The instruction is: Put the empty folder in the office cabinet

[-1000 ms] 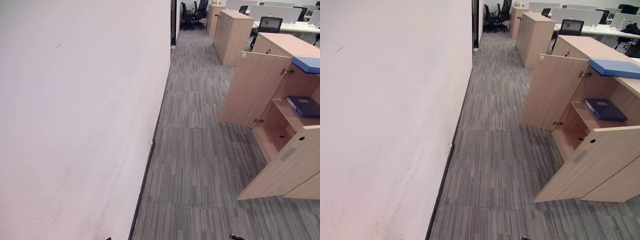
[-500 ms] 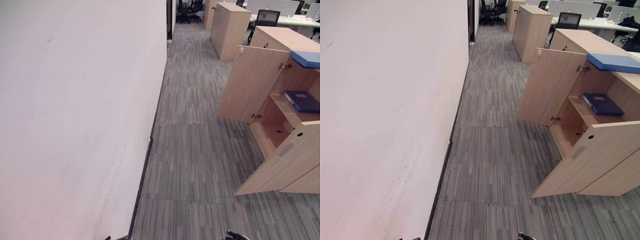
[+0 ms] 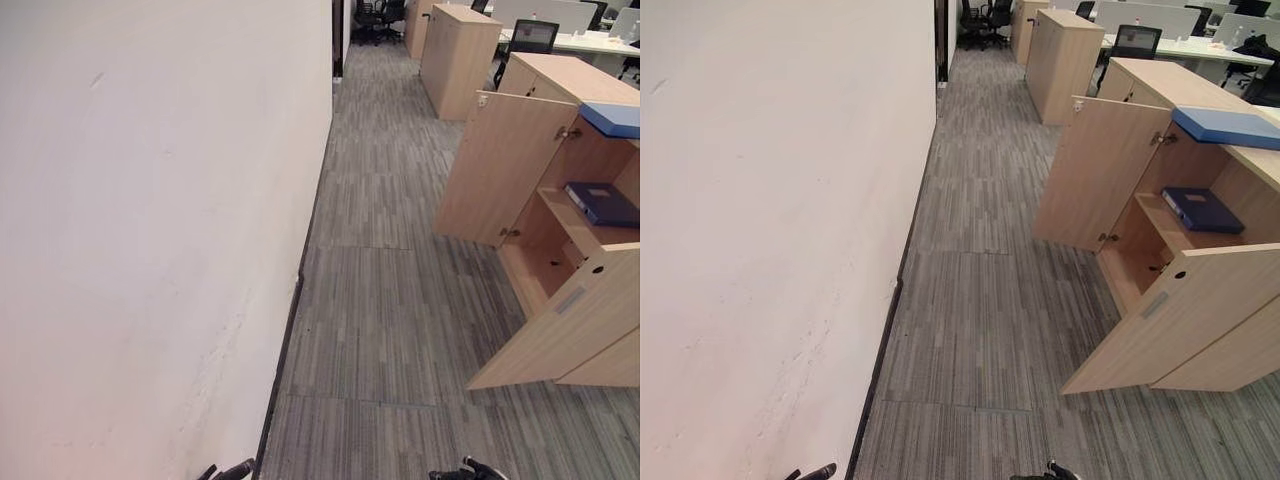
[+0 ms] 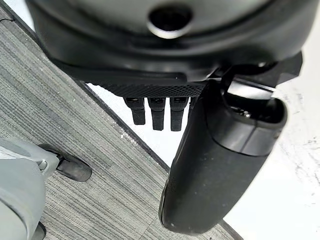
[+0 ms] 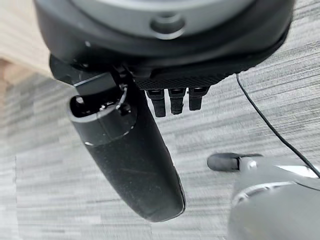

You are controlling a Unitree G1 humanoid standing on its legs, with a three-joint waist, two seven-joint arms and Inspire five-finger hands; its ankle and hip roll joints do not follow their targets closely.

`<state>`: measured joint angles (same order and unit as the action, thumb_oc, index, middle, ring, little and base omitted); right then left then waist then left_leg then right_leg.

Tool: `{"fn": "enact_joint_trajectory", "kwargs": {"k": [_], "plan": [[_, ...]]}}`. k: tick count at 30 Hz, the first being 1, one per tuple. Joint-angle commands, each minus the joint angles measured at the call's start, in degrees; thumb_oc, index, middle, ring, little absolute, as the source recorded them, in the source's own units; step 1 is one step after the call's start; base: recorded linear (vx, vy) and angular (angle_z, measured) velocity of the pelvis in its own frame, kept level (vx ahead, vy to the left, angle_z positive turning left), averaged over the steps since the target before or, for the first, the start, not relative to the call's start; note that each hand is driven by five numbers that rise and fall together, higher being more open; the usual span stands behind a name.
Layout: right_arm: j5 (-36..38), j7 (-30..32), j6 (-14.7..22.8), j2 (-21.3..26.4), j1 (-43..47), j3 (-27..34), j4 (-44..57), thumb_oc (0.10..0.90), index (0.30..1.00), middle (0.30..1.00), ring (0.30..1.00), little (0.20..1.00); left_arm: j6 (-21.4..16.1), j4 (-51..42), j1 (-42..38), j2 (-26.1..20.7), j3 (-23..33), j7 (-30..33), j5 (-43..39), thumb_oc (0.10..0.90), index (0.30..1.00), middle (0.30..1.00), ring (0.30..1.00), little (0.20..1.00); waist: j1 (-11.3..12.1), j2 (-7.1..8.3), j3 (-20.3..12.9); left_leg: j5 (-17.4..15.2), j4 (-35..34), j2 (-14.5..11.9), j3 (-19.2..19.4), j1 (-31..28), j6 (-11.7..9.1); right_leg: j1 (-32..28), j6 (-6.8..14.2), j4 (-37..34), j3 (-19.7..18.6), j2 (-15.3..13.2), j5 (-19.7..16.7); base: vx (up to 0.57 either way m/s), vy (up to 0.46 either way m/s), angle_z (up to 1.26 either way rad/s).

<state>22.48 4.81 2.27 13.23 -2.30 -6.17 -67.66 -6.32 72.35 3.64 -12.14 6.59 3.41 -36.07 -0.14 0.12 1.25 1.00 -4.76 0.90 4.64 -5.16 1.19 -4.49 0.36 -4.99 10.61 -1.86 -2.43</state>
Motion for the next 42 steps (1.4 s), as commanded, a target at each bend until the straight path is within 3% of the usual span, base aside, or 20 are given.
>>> {"fn": "enact_joint_trajectory", "kwargs": {"k": [1,5,14,19,21,24,25,26,28,30,31,32,33,35,39,42], "plan": [[0.51,-0.84,2.26,0.74,4.00,-1.20,-0.61,0.800,0.900,0.900,0.900,0.900,-2.68,2.14,-2.38,-0.95,1.12,-0.10,-2.31,0.800,0.900,0.900,0.900,0.900,-1.35,1.13,-1.47,-4.54,-0.24,0.21,3.05,-0.50,-2.18,-2.15,6.86,-0.01,0.19,-3.26,1.38,0.00,0.000,0.00],[3.57,-4.26,1.65,0.62,4.17,-1.62,-2.45,0.800,0.900,0.900,0.900,0.900,-2.04,3.83,-2.33,-0.94,2.06,-0.65,-2.98,0.800,0.900,0.900,0.900,0.900,-1.29,1.29,-1.62,-4.57,-0.24,0.17,3.08,-0.36,-2.25,-2.01,6.82,-0.01,0.15,-3.25,1.40,0.00,-0.001,-0.01],[4.13,-5.44,1.27,0.70,4.61,-1.55,-4.36,0.800,0.900,0.900,0.900,0.900,-1.33,5.00,-2.41,-0.91,0.84,-1.44,-0.52,0.800,0.900,0.900,0.900,0.900,-1.23,0.97,-1.43,-4.60,-0.24,0.30,3.08,-0.35,-2.09,-1.81,6.98,-0.01,0.18,-3.41,1.30,0.00,0.000,-0.02],[3.54,-5.69,0.54,0.80,5.08,-1.27,-4.93,0.800,0.900,0.900,0.900,0.900,-1.62,4.83,-2.49,0.10,3.58,-0.81,-5.42,0.800,0.900,0.900,0.900,0.900,-0.81,0.29,-0.66,-4.94,-0.24,1.21,2.92,0.04,-1.03,-0.80,7.52,1.49,0.18,-4.48,0.92,0.00,0.080,-0.01],[4.05,-5.61,0.48,0.86,5.49,-0.72,-4.96,0.800,0.900,0.900,0.900,0.900,-1.79,5.00,-2.73,0.33,4.85,-0.42,-7.54,0.800,0.900,0.900,0.900,0.900,-0.70,-0.32,0.07,-5.09,-0.24,1.66,2.83,0.12,-0.30,1.20,7.70,5.69,-0.06,-5.55,1.85,-0.02,0.124,-0.06],[4.39,-5.84,0.16,0.67,5.70,0.39,-4.97,0.800,0.900,0.900,0.900,0.900,-2.08,5.48,-2.85,0.35,7.69,0.61,-11.11,0.800,0.900,0.900,0.900,0.900,-0.18,-1.43,1.97,-6.20,-0.24,3.10,2.73,-1.19,1.55,5.91,8.22,18.36,0.87,-8.84,3.10,0.01,0.178,-0.03],[4.39,-5.84,0.16,0.67,5.75,0.39,-4.97,0.800,0.900,0.900,0.900,0.900,-2.08,5.49,-2.90,0.35,7.72,0.61,-11.11,0.800,0.900,0.900,0.900,0.900,-0.13,-1.38,1.87,-6.03,-0.24,3.15,2.81,-0.94,1.58,6.26,8.20,18.51,0.77,-8.89,3.02,0.13,0.284,-0.03],[3.86,-5.79,-0.14,0.49,5.87,0.41,-5.48,0.800,0.900,0.900,0.900,0.900,-2.02,5.81,-2.74,-0.75,9.05,1.41,-10.87,0.800,0.900,0.900,0.900,0.900,0.55,-1.36,3.55,-7.96,-0.24,4.60,2.85,-3.48,2.56,10.46,8.34,29.91,2.62,-12.54,-0.17,0.12,0.211,-0.11],[3.80,-5.68,-0.01,0.45,6.01,0.25,-5.41,0.800,0.900,0.900,0.900,0.900,-1.93,5.66,-2.56,-0.96,8.90,1.26,-10.44,0.800,0.900,0.900,0.900,0.900,0.79,-1.22,3.99,-8.43,-0.24,4.78,3.38,-4.09,2.70,11.67,8.57,31.72,3.97,-13.57,-1.14,0.12,0.140,-0.11],[3.71,-5.84,0.02,0.53,6.37,-0.21,-5.19,0.800,0.900,0.900,0.900,0.900,-2.00,5.11,-1.99,-1.27,8.74,0.74,-10.15,0.800,0.900,0.900,0.900,0.900,1.03,-1.29,4.50,-8.91,-0.24,4.45,3.96,-4.96,2.47,13.71,8.52,28.97,6.07,-13.29,-1.10,0.13,-0.008,-0.02],[3.69,-5.88,0.10,0.63,6.55,-0.51,-5.06,0.800,0.900,0.900,0.900,0.900,-2.08,4.93,-1.66,-1.34,8.72,0.59,-10.31,0.800,0.900,0.900,0.900,0.900,0.98,-1.95,4.64,-9.23,-0.24,3.49,3.68,-5.56,1.97,13.81,8.53,25.01,6.74,-11.61,-1.02,0.23,-0.119,-0.12],[3.82,-5.67,0.13,0.71,7.21,-1.08,-4.64,0.800,0.900,0.900,0.900,0.900,-2.08,4.79,-1.65,-1.46,8.55,0.93,-10.60,0.800,0.900,0.900,0.900,0.900,0.54,-1.87,5.25,-9.54,-0.24,3.21,3.05,-6.78,1.46,15.37,9.46,16.08,7.03,-9.16,-3.02,0.21,-0.107,-0.11],[3.83,-5.65,0.12,0.70,7.24,-1.10,-4.64,0.800,0.900,0.900,0.900,0.900,-2.07,4.79,-1.67,-1.46,8.57,0.95,-10.61,0.800,0.900,0.900,0.900,0.900,0.51,-2.01,5.29,-9.57,-0.24,3.01,3.05,-6.85,1.39,14.97,9.41,15.38,7.17,-8.86,-3.38,0.24,-0.102,-0.12],[4.28,-5.56,0.10,0.56,7.94,-1.29,-4.69,0.800,0.900,0.900,0.900,0.900,-2.24,4.82,-2.46,-1.52,8.58,1.07,-10.25,0.800,0.900,0.900,0.900,0.900,-0.65,-0.75,5.96,-10.35,-0.24,3.46,2.58,-8.34,0.34,17.56,10.99,2.01,7.42,-6.59,-8.74,0.22,-0.112,-0.05],[3.79,-5.58,0.01,0.57,7.73,-1.35,-4.78,0.800,0.900,0.900,0.900,0.900,-2.75,4.51,-3.12,-1.27,9.01,1.59,-9.85,0.800,0.900,0.900,0.900,0.900,-1.22,-0.72,5.58,-12.99,-0.24,2.90,1.21,-10.56,-0.24,19.48,12.24,-0.01,6.00,-5.83,-8.92,0.34,-0.102,0.22],[3.77,-5.54,0.02,0.69,6.56,-1.19,-5.23,0.800,0.900,0.900,0.900,0.900,-2.80,4.95,-3.12,-0.63,9.45,1.94,-9.52,0.800,0.900,0.900,0.900,0.900,-1.67,0.25,4.70,-15.17,-0.24,3.01,-0.03,-12.24,-0.46,18.72,11.01,-0.01,7.18,-6.62,-10.70,0.41,-0.185,0.38]]}}
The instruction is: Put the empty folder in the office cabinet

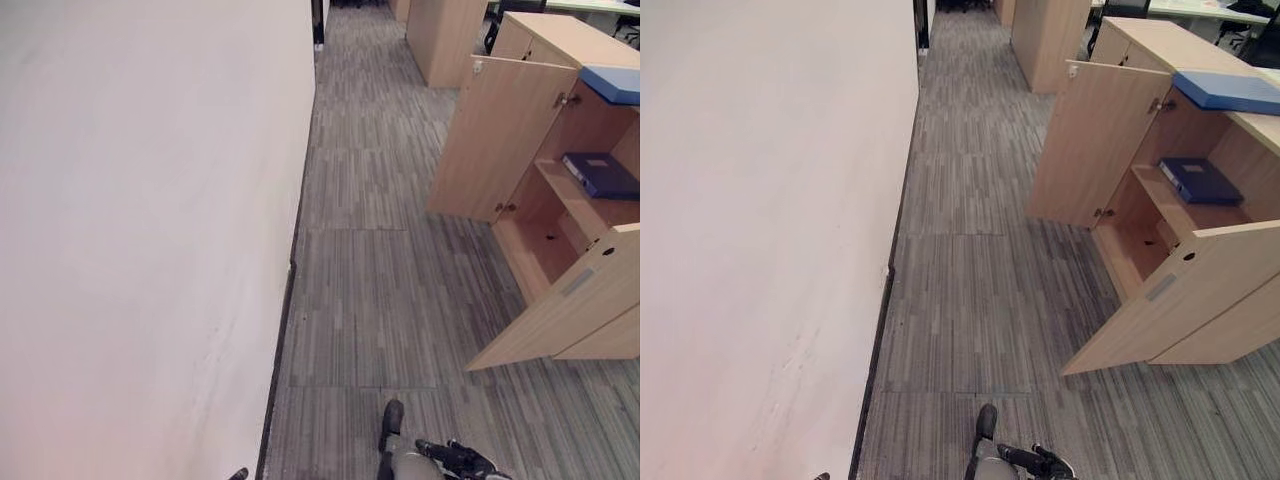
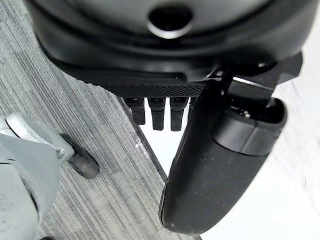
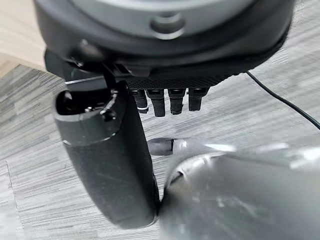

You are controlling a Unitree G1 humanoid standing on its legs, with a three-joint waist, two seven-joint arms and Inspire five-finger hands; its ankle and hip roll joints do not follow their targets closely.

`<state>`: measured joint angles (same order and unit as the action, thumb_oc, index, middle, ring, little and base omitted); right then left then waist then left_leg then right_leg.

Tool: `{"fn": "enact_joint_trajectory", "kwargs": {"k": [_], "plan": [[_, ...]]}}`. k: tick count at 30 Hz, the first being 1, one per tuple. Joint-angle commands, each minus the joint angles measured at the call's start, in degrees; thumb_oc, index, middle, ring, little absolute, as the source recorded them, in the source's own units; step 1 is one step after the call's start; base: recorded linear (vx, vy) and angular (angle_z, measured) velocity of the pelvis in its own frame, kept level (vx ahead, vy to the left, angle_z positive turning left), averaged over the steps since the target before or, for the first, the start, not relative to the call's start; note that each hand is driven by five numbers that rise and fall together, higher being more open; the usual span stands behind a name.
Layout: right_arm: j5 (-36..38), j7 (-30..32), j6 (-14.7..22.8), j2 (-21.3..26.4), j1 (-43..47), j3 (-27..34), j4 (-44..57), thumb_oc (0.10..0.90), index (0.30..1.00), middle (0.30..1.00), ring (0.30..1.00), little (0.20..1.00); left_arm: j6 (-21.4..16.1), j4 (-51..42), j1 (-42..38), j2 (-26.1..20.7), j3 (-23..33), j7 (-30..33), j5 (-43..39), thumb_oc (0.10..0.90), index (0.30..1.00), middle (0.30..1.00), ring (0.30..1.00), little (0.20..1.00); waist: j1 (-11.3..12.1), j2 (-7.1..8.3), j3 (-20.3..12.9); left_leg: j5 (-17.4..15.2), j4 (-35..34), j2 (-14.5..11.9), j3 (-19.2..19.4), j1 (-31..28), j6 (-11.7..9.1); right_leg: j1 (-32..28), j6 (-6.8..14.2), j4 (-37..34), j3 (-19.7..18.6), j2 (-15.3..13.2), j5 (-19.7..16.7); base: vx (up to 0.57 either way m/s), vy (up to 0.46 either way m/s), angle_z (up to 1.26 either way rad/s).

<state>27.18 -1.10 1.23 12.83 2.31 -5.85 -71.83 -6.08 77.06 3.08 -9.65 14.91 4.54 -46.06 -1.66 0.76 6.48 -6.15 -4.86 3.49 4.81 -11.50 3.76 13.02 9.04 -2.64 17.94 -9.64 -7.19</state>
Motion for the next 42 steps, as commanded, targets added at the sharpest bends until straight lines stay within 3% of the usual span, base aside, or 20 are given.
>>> {"fn": "enact_joint_trajectory", "kwargs": {"k": [1,3,4,5,8,11,12,13,15,18,22,23,26,29,35,37,38,39,40,42], "plan": [[-1.03,0.16,1.07,1.41,1.74,-1.51,-1.39,0.800,0.900,0.900,0.900,0.900,-3.03,0.54,-2.53,-2.82,1.18,0.83,0.49,0.800,0.900,0.900,0.900,0.900,-0.46,-1.14,-1.25,-8.79,-0.14,-1.36,-0.68,-6.68,-3.58,0.33,1.72,-2.35,0.91,2.06,-5.91,0.38,-0.214,0.53],[-1.06,0.05,1.11,1.62,1.77,-1.43,-1.77,0.800,0.900,0.900,0.900,0.900,-3.04,0.70,-2.46,-2.56,1.12,0.68,0.50,0.800,0.900,0.900,0.900,0.900,-0.73,-1.78,-1.71,-8.88,-0.14,-2.67,-0.52,-7.05,-4.26,0.06,1.19,-1.96,1.34,2.73,-5.28,0.46,-0.219,0.54],[-1.17,-0.09,1.09,1.86,2.15,-1.59,-1.97,0.800,0.900,0.900,0.900,0.900,-2.88,0.83,-2.47,-2.62,0.23,0.63,1.02,0.800,0.900,0.900,0.900,0.900,-1.12,-2.54,-2.41,-4.68,0.60,-5.14,-0.33,-6.95,-5.92,0.33,0.01,-0.48,1.52,3.98,-4.01,0.47,-0.223,0.31],[-1.17,-0.09,1.09,1.87,2.16,-1.58,-1.97,0.800,0.900,0.900,0.900,0.900,-2.88,0.83,-2.48,-2.61,0.22,0.63,1.02,0.800,0.900,0.900,0.900,0.900,-1.13,-2.56,-2.46,-4.64,0.53,-5.18,-0.34,-6.92,-5.95,0.40,-0.02,-0.41,1.55,3.99,-3.95,0.44,-0.244,0.17],[-3.41,-0.82,0.83,1.99,3.09,-4.16,-2.62,0.800,0.900,0.900,0.900,0.900,-3.27,-0.41,-3.90,-3.02,-1.70,1.05,1.66,0.800,0.900,0.900,0.900,0.900,-0.91,-2.85,-4.30,3.25,5.74,-8.99,-0.68,-4.78,-9.44,-0.16,-2.40,1.24,2.61,6.21,-0.61,0.39,-0.248,0.11],[-5.14,-0.05,0.82,2.03,3.28,-5.83,-3.23,0.800,0.900,0.900,0.900,0.900,-4.01,-3.00,-5.30,-3.47,-2.59,2.40,0.26,0.800,0.900,0.900,0.900,0.900,-0.17,-2.04,-4.33,11.02,21.62,-13.01,0.56,-0.25,-12.52,-5.01,-5.88,2.04,3.23,9.14,5.13,0.43,-0.299,0.13],[-5.14,-0.05,0.82,2.03,3.28,-5.83,-3.23,0.800,0.900,0.900,0.900,0.900,-4.01,-3.01,-5.30,-3.47,-2.58,2.41,0.26,0.800,0.900,0.900,0.900,0.900,-0.20,-2.05,-4.34,10.99,21.68,-13.03,0.53,-0.20,-12.53,-5.01,-5.89,2.04,3.26,9.15,5.14,0.37,-0.368,0.08],[-5.76,0.23,0.62,1.97,3.45,-6.57,-3.72,0.800,0.900,0.900,0.900,0.900,-4.41,-5.31,-6.09,-3.35,-3.54,2.80,0.51,0.800,0.900,0.900,0.900,0.900,0.96,-0.66,-3.18,13.78,33.82,-15.09,2.02,3.92,-11.69,-8.78,-8.16,1.94,3.33,9.95,7.89,0.34,-0.341,0.02],[-6.78,0.43,0.28,2.22,3.79,-7.52,-3.98,0.800,0.900,0.900,0.900,0.900,-5.00,-7.10,-5.96,-3.60,-4.07,3.62,0.86,0.800,0.900,0.900,0.900,0.900,2.34,0.74,-1.99,15.00,42.86,-16.31,3.37,7.46,-10.60,-12.58,-9.97,0.97,2.31,11.02,9.65,0.43,-0.361,-0.01],[-7.04,0.75,0.12,2.30,4.47,-7.94,-4.35,0.800,0.900,0.900,0.900,0.900,-5.40,-7.56,-5.69,-3.64,-4.95,3.70,1.85,0.800,0.900,0.900,0.900,0.900,4.40,2.33,-0.92,8.99,45.15,-13.90,4.17,16.11,-8.14,-16.89,-9.84,-0.56,-0.36,10.07,10.69,0.33,-0.115,-0.22],[-5.90,0.62,0.38,1.48,4.56,-7.32,-4.74,0.800,0.900,0.900,0.900,0.900,-5.63,-7.09,-4.29,-3.01,-4.32,3.19,0.73,0.800,0.900,0.900,0.900,0.900,6.61,3.00,-0.94,3.68,30.24,-9.91,2.82,22.87,-6.76,-20.93,-7.76,-1.57,-2.41,7.79,11.70,0.34,0.104,-0.34],[-3.43,0.49,0.95,0.88,4.50,-5.92,-4.49,0.800,0.900,0.900,0.900,0.900,-5.71,-6.99,-3.65,-2.48,-4.23,2.82,0.26,0.800,0.900,0.900,0.900,0.900,7.26,2.73,-1.05,8.92,14.93,-8.02,0.46,23.75,-7.09,-22.59,-7.16,-1.77,-2.64,7.09,11.72,0.45,0.202,-0.70],[-1.38,0.46,1.41,0.15,4.81,-4.77,-4.51,0.800,0.900,0.900,0.900,0.900,-5.40,-6.03,-3.57,-1.53,-4.48,2.68,-0.08,0.800,0.900,0.900,0.900,0.900,7.82,1.32,-1.10,14.29,-0.14,-9.10,-2.48,26.47,-8.95,-25.54,-6.59,-1.18,-3.93,7.41,13.93,0.45,0.159,-0.63],[-2.32,0.42,0.94,-0.05,4.50,-4.73,-5.52,0.800,0.900,0.900,0.900,0.900,-5.24,-4.26,-3.62,-0.99,-4.35,2.52,-0.55,0.800,0.900,0.900,0.900,0.900,8.33,0.73,-1.28,15.04,-0.14,-11.19,-3.79,30.57,-10.93,-28.53,-5.72,-0.16,-5.57,6.44,15.86,0.39,0.154,-0.36],[-4.45,-0.66,0.03,-0.21,0.88,-2.43,-7.33,0.800,0.900,0.900,0.900,0.900,-4.95,-2.76,-2.33,-1.27,-3.03,1.79,0.28,0.800,0.900,0.900,0.900,0.900,9.28,0.31,-4.68,18.19,-0.14,-12.38,-1.19,27.27,-11.22,-32.20,-3.08,1.35,-7.28,2.47,17.62,0.45,0.276,-0.43],[-4.77,-0.99,-0.35,-0.52,-0.54,-1.28,-8.49,0.800,0.900,0.900,0.900,0.900,-4.78,-1.72,-2.41,-2.01,-2.58,2.11,1.20,0.800,0.900,0.900,0.900,0.900,9.25,1.49,-6.62,18.28,-0.14,-9.82,-0.06,24.93,-9.86,-31.87,-1.12,4.36,-6.99,-1.44,14.02,0.59,0.501,-0.08],[-5.23,-1.56,-0.66,-0.53,-1.33,-0.92,-9.34,0.800,0.900,0.900,0.900,0.900,-4.48,-1.49,-2.38,-2.36,-2.55,2.47,1.83,0.800,0.900,0.900,0.900,0.900,9.43,2.13,-7.58,16.10,-0.14,-5.82,1.09,21.69,-6.96,-29.70,0.27,11.70,-6.95,-6.18,7.78,0.48,0.469,0.01],[-5.23,-1.57,-0.66,-0.52,-1.33,-0.91,-9.34,0.800,0.900,0.900,0.900,0.900,-4.48,-1.48,-2.39,-2.35,-2.55,2.47,1.83,0.800,0.900,0.900,0.900,0.900,9.52,2.06,-7.68,16.14,-0.14,-5.90,1.16,21.81,-6.92,-29.54,0.29,11.66,-7.07,-6.13,7.67,0.53,0.653,-0.05],[-5.55,-1.58,-0.76,-0.40,-1.57,-0.76,-9.52,0.800,0.900,0.900,0.900,0.900,-4.00,-1.24,-2.20,-2.72,-2.32,2.35,2.15,0.800,0.900,0.900,0.900,0.900,10.15,1.98,-7.55,13.45,-0.14,-2.31,2.39,18.27,-3.58,-25.83,-0.23,22.12,-5.09,-11.14,-0.36,0.24,0.344,-0.14],[-5.62,-1.24,-0.65,-0.30,-1.39,-0.81,-9.17,0.800,0.900,0.900,0.900,0.900,-3.73,-1.31,-2.09,-2.94,-2.61,2.41,2.17,0.800,0.900,0.900,0.900,0.900,10.14,1.96,-7.11,11.06,-0.14,-0.26,2.47,15.84,-2.57,-24.10,-0.08,28.40,-3.45,-14.01,-3.39,0.38,0.509,-0.31]]}}
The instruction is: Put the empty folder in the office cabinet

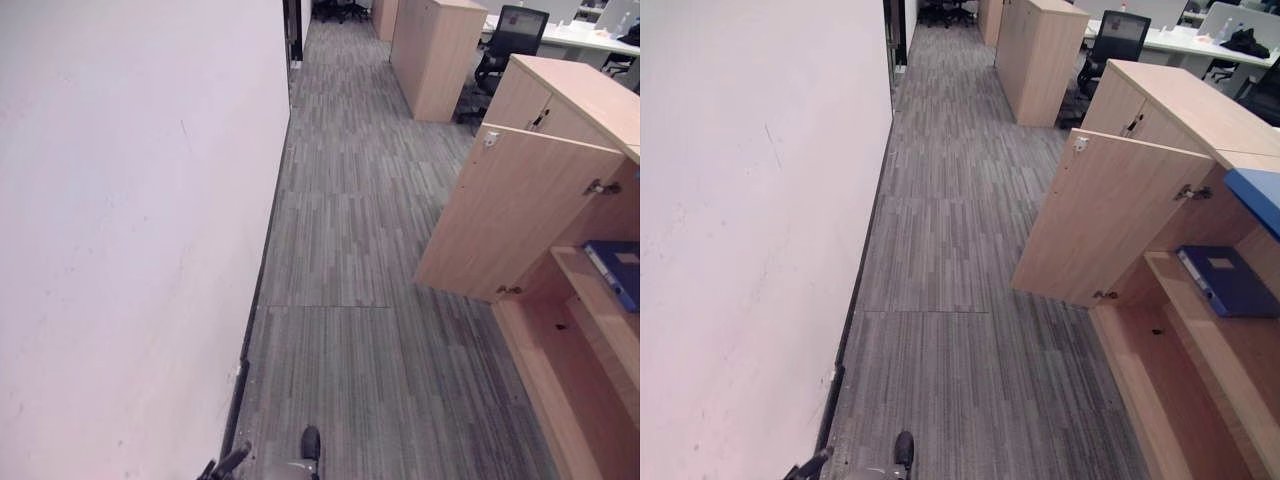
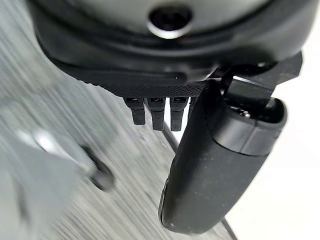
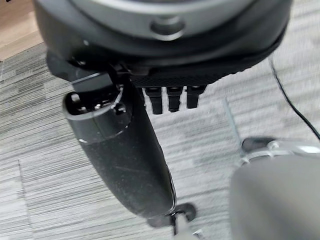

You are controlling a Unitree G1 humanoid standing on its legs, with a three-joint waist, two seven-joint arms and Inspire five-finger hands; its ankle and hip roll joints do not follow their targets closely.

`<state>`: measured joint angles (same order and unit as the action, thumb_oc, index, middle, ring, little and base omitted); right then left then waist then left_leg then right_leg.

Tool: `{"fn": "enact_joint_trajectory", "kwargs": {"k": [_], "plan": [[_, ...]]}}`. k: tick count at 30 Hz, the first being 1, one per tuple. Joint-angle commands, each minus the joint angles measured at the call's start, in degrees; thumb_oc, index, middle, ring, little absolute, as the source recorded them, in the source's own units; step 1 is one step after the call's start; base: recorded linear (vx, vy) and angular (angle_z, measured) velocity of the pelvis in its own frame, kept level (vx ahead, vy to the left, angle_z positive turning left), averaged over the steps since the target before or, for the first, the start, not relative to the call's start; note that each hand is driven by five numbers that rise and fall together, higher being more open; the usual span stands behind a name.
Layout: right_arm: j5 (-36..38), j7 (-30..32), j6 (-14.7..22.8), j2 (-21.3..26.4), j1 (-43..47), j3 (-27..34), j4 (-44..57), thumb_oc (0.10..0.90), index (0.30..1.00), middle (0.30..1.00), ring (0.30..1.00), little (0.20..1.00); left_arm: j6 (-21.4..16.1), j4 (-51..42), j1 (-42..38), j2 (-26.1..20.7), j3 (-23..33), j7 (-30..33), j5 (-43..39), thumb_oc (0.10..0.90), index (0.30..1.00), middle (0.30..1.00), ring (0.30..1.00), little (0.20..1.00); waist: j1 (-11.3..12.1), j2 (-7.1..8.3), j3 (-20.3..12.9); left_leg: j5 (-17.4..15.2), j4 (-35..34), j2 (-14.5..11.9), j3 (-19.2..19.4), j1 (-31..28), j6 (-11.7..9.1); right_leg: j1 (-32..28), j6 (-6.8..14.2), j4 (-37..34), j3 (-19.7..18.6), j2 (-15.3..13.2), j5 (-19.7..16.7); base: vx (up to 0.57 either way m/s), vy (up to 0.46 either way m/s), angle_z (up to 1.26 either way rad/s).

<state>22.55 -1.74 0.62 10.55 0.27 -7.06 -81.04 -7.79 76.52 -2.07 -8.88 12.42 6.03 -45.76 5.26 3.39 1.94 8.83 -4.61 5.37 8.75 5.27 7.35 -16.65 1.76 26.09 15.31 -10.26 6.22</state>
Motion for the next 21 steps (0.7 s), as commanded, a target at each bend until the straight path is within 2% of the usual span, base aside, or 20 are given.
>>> {"fn": "enact_joint_trajectory", "kwargs": {"k": [1,2,3,4,5,6,9,10,12,13,14,15,17,19,21], "plan": [[-0.32,-0.25,0.18,1.82,0.96,0.43,1.16,0.800,0.900,0.900,0.900,0.900,-1.60,-0.85,3.14,-4.31,-0.47,1.08,2.55,0.800,0.900,0.900,0.900,0.900,3.05,-1.43,-1.89,-6.39,-0.39,0.12,-0.86,-4.24,-4.36,8.01,7.64,6.24,3.99,-16.96,-20.13,0.46,0.620,-0.25],[-0.16,-0.17,0.31,1.46,1.25,-0.24,2.04,0.800,0.900,0.900,0.900,0.900,-1.17,-0.57,3.21,-4.81,-0.54,1.03,3.11,0.800,0.900,0.900,0.900,0.900,2.44,-1.38,-1.21,-7.92,-0.39,1.03,-0.72,-5.92,-3.84,9.04,8.49,8.62,6.71,-18.59,-19.55,0.30,0.430,-0.09],[-0.16,-0.16,0.30,1.44,1.26,-0.26,2.06,0.800,0.900,0.900,0.900,0.900,-1.17,-0.57,3.20,-4.84,-0.51,1.03,3.12,0.800,0.900,0.900,0.900,0.900,2.37,-1.30,-1.14,-7.93,-0.39,1.11,-0.76,-5.98,-3.82,8.98,8.53,8.72,6.74,-18.69,-19.49,0.19,0.219,0.13],[-0.03,-0.41,0.52,1.14,1.59,-1.05,3.19,0.800,0.900,0.900,0.900,0.900,-1.10,-0.51,3.21,-5.12,-0.70,0.81,3.47,0.800,0.900,0.900,0.900,0.900,1.89,-1.65,-0.55,-8.60,-0.39,1.14,-0.43,-6.96,-3.63,10.68,8.46,9.27,8.64,-18.23,-18.01,0.20,0.158,0.17],[-0.03,-0.58,0.74,1.01,2.02,-1.98,4.80,0.800,0.900,0.900,0.900,0.900,-1.16,-0.72,3.19,-5.54,-0.84,0.48,3.47,0.800,0.900,0.900,0.900,0.900,0.76,-2.42,0.74,-9.23,-0.39,0.81,-0.37,-8.58,-3.44,14.15,7.91,9.43,10.95,-16.15,-14.02,0.20,0.148,0.13],[-0.03,-0.55,0.69,1.02,2.04,-2.04,4.86,0.800,0.900,0.900,0.900,0.900,-1.16,-0.71,3.15,-5.52,-0.77,0.47,3.46,0.800,0.900,0.900,0.900,0.900,0.78,-2.47,0.80,-9.30,-0.39,0.66,-0.31,-8.59,-3.55,14.20,7.72,9.55,10.96,-16.04,-13.77,0.19,0.074,0.19],[0.45,-0.25,1.10,1.23,2.87,-2.04,5.89,0.800,0.900,0.900,0.900,0.900,-0.68,-1.79,3.62,-5.08,-1.54,0.32,4.58,0.800,0.900,0.900,0.900,0.900,0.39,-3.29,2.20,-10.74,-0.39,-0.40,1.22,-10.43,-4.14,15.76,8.23,1.38,17.43,-13.65,-10.89,0.14,-0.048,0.08],[0.75,0.09,1.18,1.32,3.50,-2.30,5.84,0.800,0.900,0.900,0.900,0.900,-0.63,-2.04,3.98,-4.79,-1.93,0.22,5.44,0.800,0.900,0.900,0.900,0.900,0.32,-3.50,2.74,-11.24,-0.39,-1.90,2.58,-11.33,-5.02,16.48,8.12,-6.51,19.40,-10.84,-10.26,0.10,-0.127,-0.26],[0.75,0.16,1.15,1.41,3.63,-2.45,5.85,0.800,0.900,0.900,0.900,0.900,-0.66,-2.08,4.31,-4.62,-1.90,0.18,5.70,0.800,0.900,0.900,0.900,0.900,0.20,-3.58,2.91,-11.63,-0.39,-2.65,3.49,-12.13,-5.51,17.67,8.05,-9.82,19.45,-9.29,-10.91,0.10,-0.117,-0.65],[0.73,0.23,1.17,1.48,3.58,-2.47,5.96,0.800,0.900,0.900,0.900,0.900,-0.56,-2.11,4.63,-4.50,-1.73,0.07,5.98,0.800,0.900,0.900,0.900,0.900,0.23,-3.44,2.88,-11.99,-0.39,-2.99,4.06,-12.55,-5.80,18.40,8.25,-13.41,19.37,-8.23,-11.47,0.20,-0.201,-0.63],[1.22,0.68,1.19,1.65,3.35,-1.93,6.02,0.800,0.900,0.900,0.900,0.900,-0.38,-1.78,5.10,-4.52,-1.06,0.06,6.84,0.800,0.900,0.900,0.900,0.900,0.11,-3.21,3.08,-12.83,-0.39,-3.73,5.41,-13.56,-6.48,19.47,8.93,-20.93,19.55,-6.38,-14.16,0.14,-0.169,-0.45],[1.23,0.70,1.18,1.63,3.34,-1.95,6.03,0.800,0.900,0.900,0.900,0.900,-0.37,-1.78,5.11,-4.53,-1.03,0.05,6.87,0.800,0.900,0.900,0.900,0.900,0.23,-3.31,3.09,-12.85,-0.39,-3.90,5.55,-13.62,-6.56,19.17,8.85,-21.72,19.55,-5.96,-14.61,0.17,-0.181,-0.48],[2.25,0.89,1.10,1.63,3.22,-0.77,5.67,0.800,0.900,0.900,0.900,0.900,-0.27,-1.14,5.12,-4.96,-0.24,0.31,7.53,0.800,0.900,0.900,0.900,0.900,-0.41,-3.05,3.72,-13.48,-0.39,-4.43,6.69,-14.68,-7.12,21.48,10.22,-26.79,19.14,-5.63,-18.10,0.14,-0.140,-0.47],[2.89,0.98,0.96,1.43,2.76,0.11,5.03,0.800,0.900,0.900,0.900,0.900,-0.35,-0.62,5.03,-5.29,0.62,0.66,8.44,0.800,0.900,0.900,0.900,0.900,-0.98,-2.85,4.04,-14.48,-0.39,-4.90,7.89,-16.04,-7.67,22.98,11.00,-30.56,19.04,-5.52,-19.38,0.21,-0.179,-0.43],[3.38,1.12,0.80,1.28,2.39,1.13,4.22,0.800,0.900,0.900,0.900,0.900,-0.25,-0.25,4.72,-5.66,1.02,0.87,9.39,0.800,0.900,0.900,0.900,0.900,-1.50,-2.66,3.92,-15.97,-0.39,-5.32,9.03,-17.97,-8.15,24.66,11.79,-31.03,18.96,-6.26,-19.59,0.31,-0.193,-0.38]]}}
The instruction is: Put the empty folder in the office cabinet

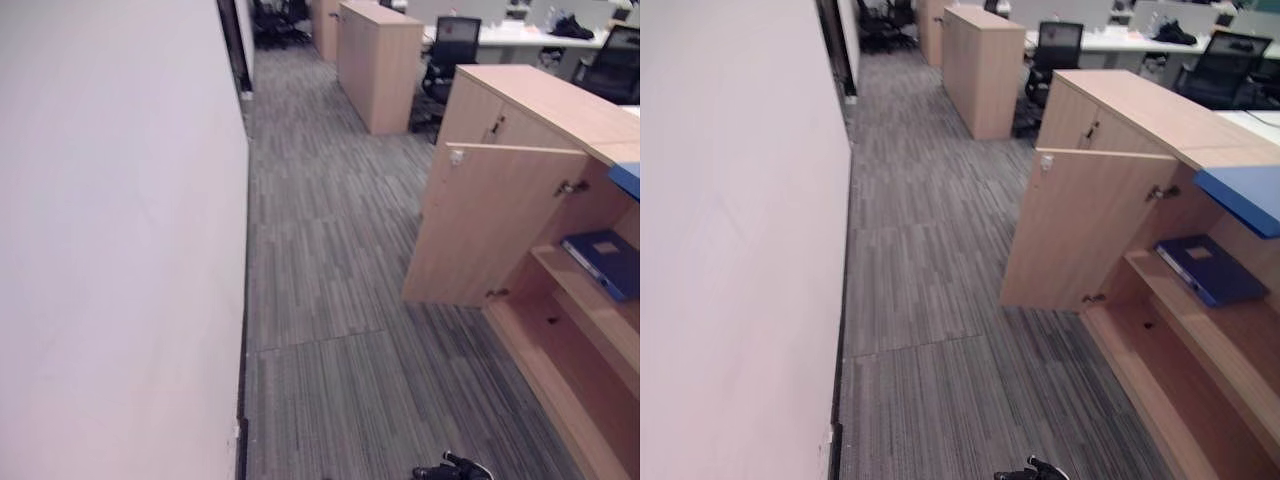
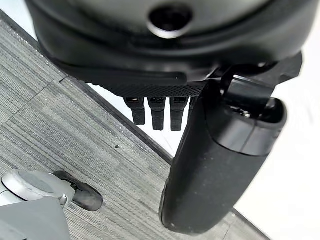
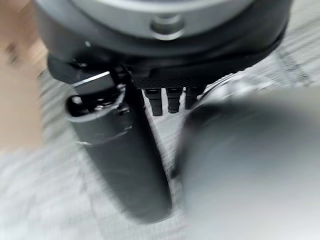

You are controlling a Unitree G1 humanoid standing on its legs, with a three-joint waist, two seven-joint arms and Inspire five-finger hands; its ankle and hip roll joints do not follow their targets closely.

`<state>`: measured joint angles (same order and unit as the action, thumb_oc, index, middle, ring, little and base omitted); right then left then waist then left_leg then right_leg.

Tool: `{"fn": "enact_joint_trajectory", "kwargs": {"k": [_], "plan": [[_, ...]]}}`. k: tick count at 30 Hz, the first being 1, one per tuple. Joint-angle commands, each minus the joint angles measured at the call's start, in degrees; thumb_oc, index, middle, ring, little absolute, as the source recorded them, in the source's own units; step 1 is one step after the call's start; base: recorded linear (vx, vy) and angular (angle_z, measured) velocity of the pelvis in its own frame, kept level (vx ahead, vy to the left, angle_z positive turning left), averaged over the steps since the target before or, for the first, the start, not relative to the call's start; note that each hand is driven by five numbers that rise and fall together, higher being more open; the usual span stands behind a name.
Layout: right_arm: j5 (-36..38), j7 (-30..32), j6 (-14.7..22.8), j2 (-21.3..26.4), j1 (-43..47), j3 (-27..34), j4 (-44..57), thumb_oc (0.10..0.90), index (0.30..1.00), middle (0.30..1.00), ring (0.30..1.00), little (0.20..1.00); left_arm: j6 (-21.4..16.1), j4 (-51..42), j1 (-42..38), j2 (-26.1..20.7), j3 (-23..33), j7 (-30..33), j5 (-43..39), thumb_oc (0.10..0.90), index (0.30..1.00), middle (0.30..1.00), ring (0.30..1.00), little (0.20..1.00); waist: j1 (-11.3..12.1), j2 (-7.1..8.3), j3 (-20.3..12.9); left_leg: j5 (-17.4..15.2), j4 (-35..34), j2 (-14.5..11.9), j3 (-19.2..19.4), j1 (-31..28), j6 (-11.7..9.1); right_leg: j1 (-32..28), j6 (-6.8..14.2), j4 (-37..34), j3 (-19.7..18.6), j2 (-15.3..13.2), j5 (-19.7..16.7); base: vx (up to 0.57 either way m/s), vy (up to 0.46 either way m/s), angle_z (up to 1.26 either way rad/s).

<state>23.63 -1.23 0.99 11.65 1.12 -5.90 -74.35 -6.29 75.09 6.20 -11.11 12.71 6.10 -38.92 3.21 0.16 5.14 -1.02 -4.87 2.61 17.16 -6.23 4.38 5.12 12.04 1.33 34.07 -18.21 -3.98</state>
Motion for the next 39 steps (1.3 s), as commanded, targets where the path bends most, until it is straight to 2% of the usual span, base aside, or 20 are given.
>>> {"fn": "enact_joint_trajectory", "kwargs": {"k": [1,5,7,9,11,12,13,15,18,21,22,23,25,26,29,32,34,37,38,39], "plan": [[2.54,0.60,0.33,0.22,1.26,0.28,-2.82,0.800,0.900,0.900,0.900,0.900,-1.71,1.28,-3.52,-3.43,0.93,0.89,2.67,0.800,0.900,0.900,0.900,0.900,0.39,0.64,0.49,-6.69,-0.13,-2.67,0.91,-7.16,-5.22,2.87,1.45,-6.33,0.48,1.50,-8.92,0.35,-0.207,-0.30],[3.49,0.62,0.42,0.51,0.22,1.34,-4.42,0.800,0.900,0.900,0.900,0.900,-1.78,1.13,-3.71,-2.86,0.74,0.90,3.53,0.800,0.900,0.900,0.900,0.900,-0.26,1.22,-1.55,-9.35,-0.13,-2.92,2.15,-9.57,-5.88,1.31,0.99,-6.33,2.42,1.90,-8.17,0.33,-0.202,-0.31],[4.79,1.33,0.41,1.38,0.02,2.69,-5.59,0.800,0.900,0.900,0.900,0.900,-2.12,0.30,-4.84,-2.34,0.45,1.48,1.90,0.800,0.900,0.900,0.900,0.900,-1.81,0.36,-1.61,-9.75,-0.13,-6.10,2.74,-11.86,-6.96,1.51,-0.67,-5.12,1.99,3.68,-7.82,0.55,-0.387,0.11],[5.77,1.52,0.98,1.70,0.17,2.93,-5.23,0.800,0.900,0.900,0.900,0.900,-2.38,0.36,-5.40,-2.26,-0.16,1.89,1.22,0.800,0.900,0.900,0.900,0.900,-2.96,-0.57,-1.69,-8.97,0.27,-8.82,3.74,-12.60,-7.79,3.07,-2.57,-1.19,1.21,4.59,-4.55,0.38,-0.292,-0.18],[6.89,1.87,1.68,1.70,0.89,2.88,-4.77,0.800,0.900,0.900,0.900,0.900,-2.61,0.85,-7.22,-2.22,-1.59,2.35,1.23,0.800,0.900,0.900,0.900,0.900,-4.67,-1.27,-1.66,-4.74,5.68,-13.25,5.20,-11.40,-10.25,4.28,-4.76,2.04,-0.05,6.46,-1.36,0.45,-0.390,-0.52],[7.61,2.16,2.15,1.50,1.17,2.11,-4.68,0.800,0.900,0.900,0.900,0.900,-3.24,-0.26,-8.73,-2.17,-2.55,2.88,-0.07,0.800,0.900,0.900,0.900,0.900,-5.41,-0.89,-1.98,1.73,12.60,-16.99,6.32,-9.94,-11.59,2.65,-6.65,1.65,-0.61,9.00,0.77,0.57,-0.544,-0.45],[7.13,2.16,2.11,1.30,1.07,0.95,-4.55,0.800,0.900,0.900,0.900,0.900,-3.51,-2.01,-9.98,-1.92,-3.74,3.24,-0.79,0.800,0.900,0.900,0.900,0.900,-5.51,-0.45,-2.03,5.41,18.56,-19.49,5.96,-8.64,-12.39,0.74,-8.68,0.51,-0.98,11.61,2.41,0.58,-0.552,-0.67],[4.70,2.06,1.55,1.23,0.57,-2.40,-3.51,0.800,0.900,0.900,0.900,0.900,-4.49,-7.07,-13.27,-1.22,-7.02,3.61,-2.27,0.800,0.900,0.900,0.900,0.900,-4.95,1.40,-1.87,9.87,30.94,-21.42,3.07,-4.91,-11.20,-3.75,-12.08,-1.87,-3.49,15.77,5.54,0.53,-0.435,-1.17],[2.68,2.01,0.90,1.42,0.46,-4.53,-2.28,0.800,0.900,0.900,0.900,0.900,-5.07,-10.96,-14.70,-0.59,-8.71,3.86,-4.51,0.800,0.900,0.900,0.900,0.900,-3.51,4.02,-1.83,5.31,36.33,-19.21,-0.65,2.04,-8.85,-7.55,-12.87,-3.47,-8.13,16.59,6.93,0.35,-0.163,-1.32],[1.43,1.91,1.11,1.73,0.32,-5.78,-1.12,0.800,0.900,0.900,0.900,0.900,-6.07,-17.73,-14.74,-0.50,-10.85,4.17,-3.50,0.800,0.900,0.900,0.900,0.900,-2.03,6.12,-0.78,0.65,31.98,-16.91,-2.98,7.89,-7.34,-10.46,-11.81,-4.27,-12.29,15.91,7.00,0.21,0.038,-1.18],[1.03,1.89,1.22,1.90,0.15,-5.81,-1.00,0.800,0.900,0.900,0.900,0.900,-6.21,-20.38,-14.31,-0.73,-11.43,4.23,-2.46,0.800,0.900,0.900,0.900,0.900,-1.68,6.30,-0.65,0.43,29.11,-16.47,-3.75,8.44,-7.49,-10.93,-11.40,-4.02,-13.09,15.48,6.96,0.27,0.188,-1.28],[0.08,1.80,1.39,2.47,-0.20,-5.70,-0.84,0.800,0.900,0.900,0.900,0.900,-6.38,-25.70,-13.12,-1.63,-13.07,4.20,0.85,0.800,0.900,0.900,0.900,0.900,-0.85,6.15,-0.01,1.86,18.21,-15.15,-7.74,10.21,-8.54,-11.85,-10.75,-3.11,-14.77,14.78,7.41,0.27,0.194,-1.21],[-1.15,1.37,1.65,3.09,-0.53,-5.66,-0.44,0.800,0.900,0.900,0.900,0.900,-5.39,-29.89,-11.89,-3.71,-15.40,2.98,7.08,0.800,0.900,0.900,0.900,0.900,0.06,5.38,0.80,7.44,10.15,-13.34,-13.09,12.99,-9.46,-12.82,-10.81,-1.82,-15.96,14.59,7.79,0.25,0.235,-1.16],[-2.47,0.70,1.43,3.78,-0.53,-6.00,-0.23,0.800,0.900,0.900,0.900,0.900,-4.72,-32.42,-11.26,-6.15,-17.45,1.29,12.18,0.800,0.900,0.900,0.900,0.900,0.68,4.10,1.21,10.12,4.10,-12.82,-19.67,14.22,-10.61,-13.29,-10.67,0.31,-19.10,14.87,9.10,0.26,0.285,-1.14],[-4.67,-0.38,0.96,5.26,-0.01,-6.46,0.40,0.800,0.900,0.900,0.900,0.900,-4.42,-35.73,-10.04,-8.12,-17.91,-0.55,14.58,0.800,0.900,0.900,0.900,0.900,1.18,2.23,1.20,10.61,3.86,-12.45,-28.93,14.40,-11.83,-12.95,-9.88,2.93,-25.08,14.83,10.47,0.19,0.254,-1.26],[-5.79,-1.33,0.54,6.53,-1.27,-4.31,0.29,0.800,0.900,0.900,0.900,0.900,-4.16,-38.64,-9.28,-8.36,-18.75,-2.84,15.47,0.800,0.900,0.900,0.900,0.900,0.29,0.73,-0.43,9.12,2.30,-12.51,-28.11,11.57,-12.06,-13.39,-8.11,2.60,-26.83,12.96,11.02,0.19,0.339,-1.87],[-5.49,-1.70,0.12,6.46,-2.01,-3.29,-0.17,0.800,0.900,0.900,0.900,0.900,-4.28,-40.12,-8.89,-8.43,-18.80,-3.41,15.58,0.800,0.900,0.900,0.900,0.900,-0.27,0.52,-2.02,8.32,0.59,-11.47,-26.98,9.25,-11.57,-13.51,-7.29,2.09,-27.38,11.50,10.39,0.25,0.383,-0.48],[-5.90,-2.48,-0.43,5.05,-3.63,-1.92,-0.69,0.800,0.900,0.900,0.900,0.900,-3.85,-44.12,-7.67,-9.15,-19.02,-4.88,15.99,0.800,0.900,0.900,0.900,0.900,-1.25,0.88,-3.89,4.96,-0.13,-7.42,-24.36,5.66,-9.04,-13.73,-4.84,0.93,-29.41,8.03,9.26,0.21,0.424,-0.17],[-5.56,-2.53,-0.53,4.27,-3.36,-1.53,-0.08,0.800,0.900,0.900,0.900,0.900,-3.32,-45.32,-7.16,-9.76,-18.91,-5.46,16.77,0.800,0.900,0.900,0.900,0.900,-1.59,0.97,-4.12,3.31,-0.13,-5.63,-22.94,4.66,-7.45,-13.20,-3.56,1.05,-30.95,6.32,8.28,0.12,0.379,-0.44],[-5.27,-2.64,-0.45,3.95,-3.31,-1.49,0.42,0.800,0.900,0.900,0.900,0.900,-3.18,-45.67,-7.04,-10.02,-18.87,-5.59,17.15,0.800,0.900,0.900,0.900,0.900,-1.50,1.03,-4.09,2.81,-0.13,-5.08,-22.16,4.22,-6.91,-12.82,-3.18,1.47,-31.62,5.70,7.98,0.08,0.357,-0.43]]}}
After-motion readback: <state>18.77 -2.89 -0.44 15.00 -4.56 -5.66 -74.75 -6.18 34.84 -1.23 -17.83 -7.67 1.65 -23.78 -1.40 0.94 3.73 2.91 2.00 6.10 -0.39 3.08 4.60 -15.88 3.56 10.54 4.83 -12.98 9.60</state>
